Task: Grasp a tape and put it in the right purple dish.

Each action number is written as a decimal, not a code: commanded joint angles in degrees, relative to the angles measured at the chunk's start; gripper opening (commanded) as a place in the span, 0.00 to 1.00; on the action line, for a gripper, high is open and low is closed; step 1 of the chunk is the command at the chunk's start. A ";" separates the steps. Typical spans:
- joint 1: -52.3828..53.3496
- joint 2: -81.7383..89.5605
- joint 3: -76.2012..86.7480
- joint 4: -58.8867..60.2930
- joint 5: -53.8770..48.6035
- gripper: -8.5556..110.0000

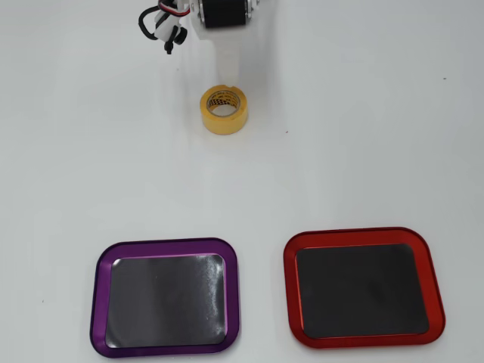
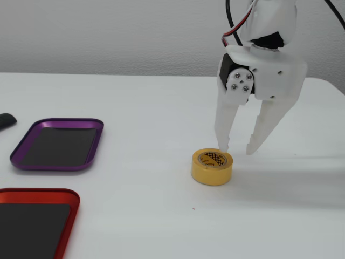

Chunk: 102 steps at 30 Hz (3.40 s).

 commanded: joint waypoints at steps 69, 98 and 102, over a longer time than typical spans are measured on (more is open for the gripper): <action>2.55 24.26 22.68 -58.71 -15.56 0.07; 8.96 -34.10 -31.11 -48.25 -8.96 0.07; 8.96 -34.28 -30.94 -48.34 -9.05 0.07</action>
